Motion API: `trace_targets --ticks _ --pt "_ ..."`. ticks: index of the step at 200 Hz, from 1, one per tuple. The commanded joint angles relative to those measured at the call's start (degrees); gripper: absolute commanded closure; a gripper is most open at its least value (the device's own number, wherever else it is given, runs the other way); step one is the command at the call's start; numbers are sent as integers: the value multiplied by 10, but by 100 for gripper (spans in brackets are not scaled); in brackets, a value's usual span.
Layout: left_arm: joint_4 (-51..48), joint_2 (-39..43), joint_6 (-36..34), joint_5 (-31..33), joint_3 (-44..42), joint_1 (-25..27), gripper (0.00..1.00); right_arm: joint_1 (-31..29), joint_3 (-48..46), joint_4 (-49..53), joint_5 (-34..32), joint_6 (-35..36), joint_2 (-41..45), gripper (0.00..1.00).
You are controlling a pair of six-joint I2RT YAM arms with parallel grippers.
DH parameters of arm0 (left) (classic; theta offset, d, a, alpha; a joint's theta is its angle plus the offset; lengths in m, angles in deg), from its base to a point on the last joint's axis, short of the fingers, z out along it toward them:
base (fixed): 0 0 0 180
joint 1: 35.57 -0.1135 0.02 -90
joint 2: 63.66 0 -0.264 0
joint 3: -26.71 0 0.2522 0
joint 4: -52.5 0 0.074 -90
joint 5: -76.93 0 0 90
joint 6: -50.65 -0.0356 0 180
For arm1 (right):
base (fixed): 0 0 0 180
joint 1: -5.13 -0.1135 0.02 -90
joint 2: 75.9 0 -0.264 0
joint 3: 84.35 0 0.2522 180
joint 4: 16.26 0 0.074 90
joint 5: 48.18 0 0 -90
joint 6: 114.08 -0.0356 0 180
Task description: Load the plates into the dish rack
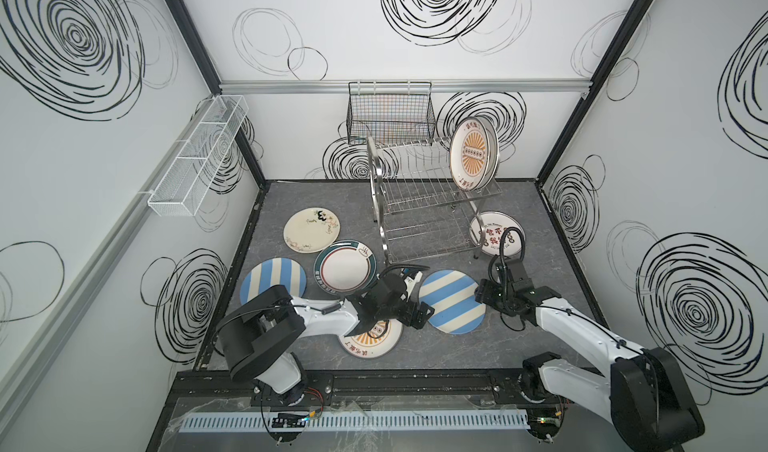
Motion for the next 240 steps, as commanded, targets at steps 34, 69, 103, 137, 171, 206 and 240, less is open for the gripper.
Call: trace_targets --ticks 34,69,103,137,171,206,240 --pt "37 -32 2 -11 27 8 4 25 -23 -44 55 22 -3 26" --pt "42 -50 0 -22 34 9 4 37 -46 -57 102 20 24 27" --pt "51 -60 -6 -39 36 11 4 48 -64 -70 147 24 20 33" --pt "58 -65 -9 -55 36 13 4 56 -55 -58 186 42 0 33" --pt "61 -70 -11 -64 38 14 4 63 -48 -62 220 39 16 36" --pt "63 -72 -10 -71 36 14 4 90 -51 -66 287 41 45 41" --pt "68 -73 -7 -73 32 14 4 114 -57 -85 342 24 81 48"
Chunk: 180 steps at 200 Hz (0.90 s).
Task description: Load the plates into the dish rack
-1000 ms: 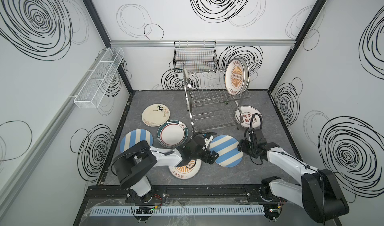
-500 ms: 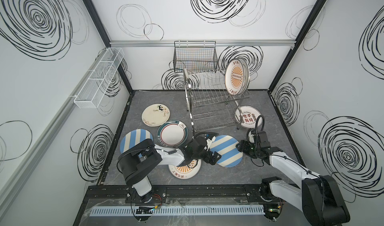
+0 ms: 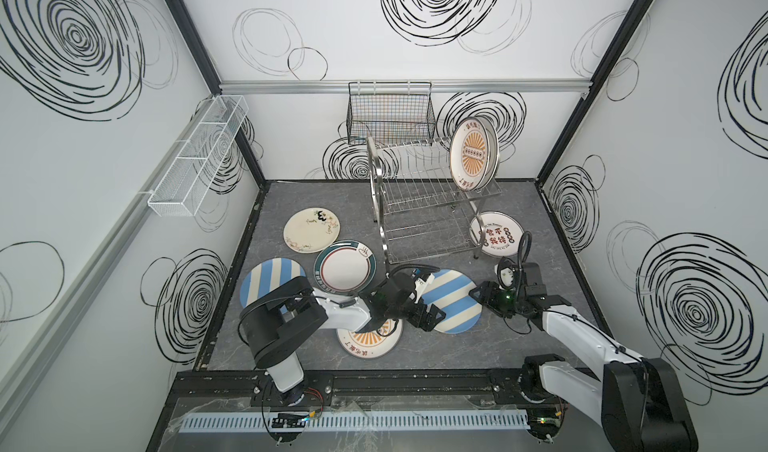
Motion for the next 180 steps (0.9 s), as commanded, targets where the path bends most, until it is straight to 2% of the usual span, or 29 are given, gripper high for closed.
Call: trace_targets --ticks 1,29,44,58,72,93,141,180 --pt "19 -8 -1 -10 2 4 4 15 -7 -15 64 -9 29 48" --pt "32 -12 5 -18 -4 4 4 21 -50 -106 135 -50 48 58" --pt "41 -12 8 -21 -8 4 4 19 -67 -129 144 -66 52 59" --pt "42 -13 12 -23 -9 4 4 19 -63 -86 106 -49 56 57" --pt "6 -7 15 -13 3 5 4 17 -37 -10 16 -18 63 54" --pt "-70 33 5 49 22 16 4 16 -3 31 -55 10 78 47" --pt "-213 100 -3 168 41 10 4 7 -6 16 -62 31 52 39" --pt "-209 69 -1 163 39 -8 4 -43 -11 -29 -81 17 19 36"
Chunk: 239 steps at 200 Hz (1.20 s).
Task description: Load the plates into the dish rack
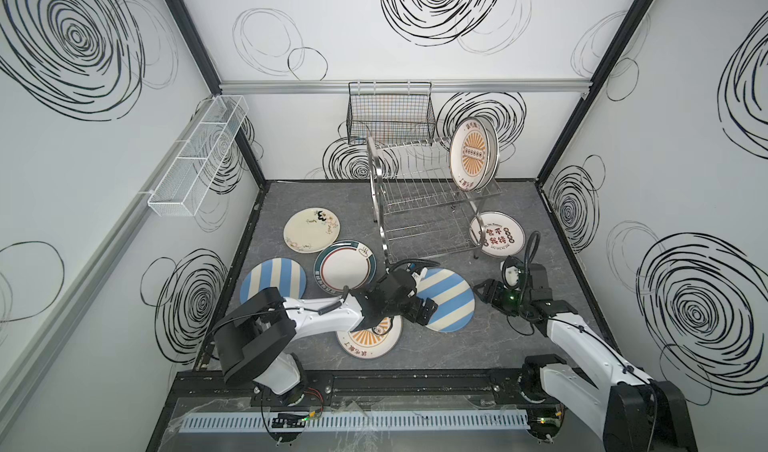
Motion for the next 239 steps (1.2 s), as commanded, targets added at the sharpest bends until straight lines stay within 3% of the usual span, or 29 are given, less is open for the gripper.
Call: trace_targets --ticks 1,102,154,194,239 --pt "-23 -24 -3 25 7 -10 4 -27 -4 -29 -25 -1 -17 36" --pt "27 -86 -13 -45 26 -18 4 -52 -13 -49 -20 5 -75 34" --pt "66 -96 -13 -83 15 -13 4 -49 -43 -91 55 2 -83 36" --pt "82 -102 -13 -101 12 -8 4 -20 -51 -108 121 -20 -41 48" --pt "111 -101 0 -117 1 -1 4 9 -92 -193 200 -104 35 59"
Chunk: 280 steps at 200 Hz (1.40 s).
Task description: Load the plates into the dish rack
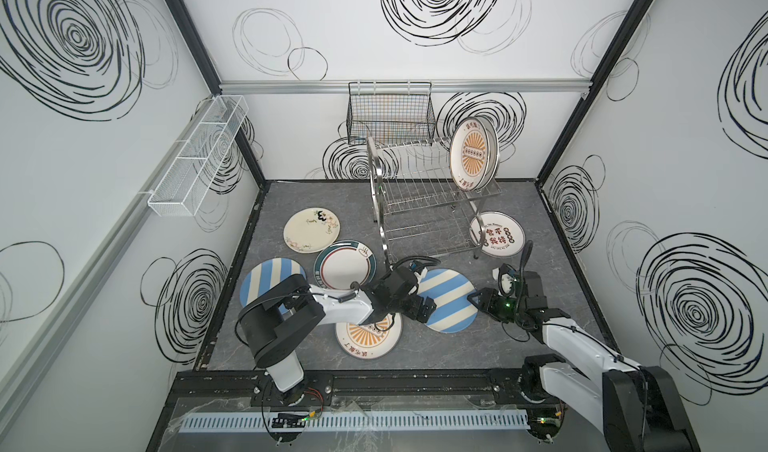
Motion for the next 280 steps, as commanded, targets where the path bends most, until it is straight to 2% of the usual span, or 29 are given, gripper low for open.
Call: trace_targets --ticks 1,21,33,83,125,174,211,250,280 --pt "53 -11 10 -62 -9 17 4 -1 -16 -78 102 -58 33 59" --pt "50 -12 7 -61 -6 24 4 1 -21 -79 100 -69 49 63" --pt "50 -11 5 -61 -5 25 4 1 -17 -62 90 -58 55 69" --pt "42 0 3 -56 0 25 4 2 27 38 33 -8 69 80" --pt "23 34 0 -53 8 26 4 2 57 82 5 9 80 100" --pt "-50 138 1 -28 14 24 4 2 128 213 -37 54 104 100" --pt "-125 217 9 -52 15 0 4 -1 267 369 -115 101 108 100" --pt "-230 303 4 -103 27 -65 4 -13 435 522 -138 145 85 100" --pt "-278 346 -2 -195 40 -145 4 -27 537 611 -118 175 79 100"
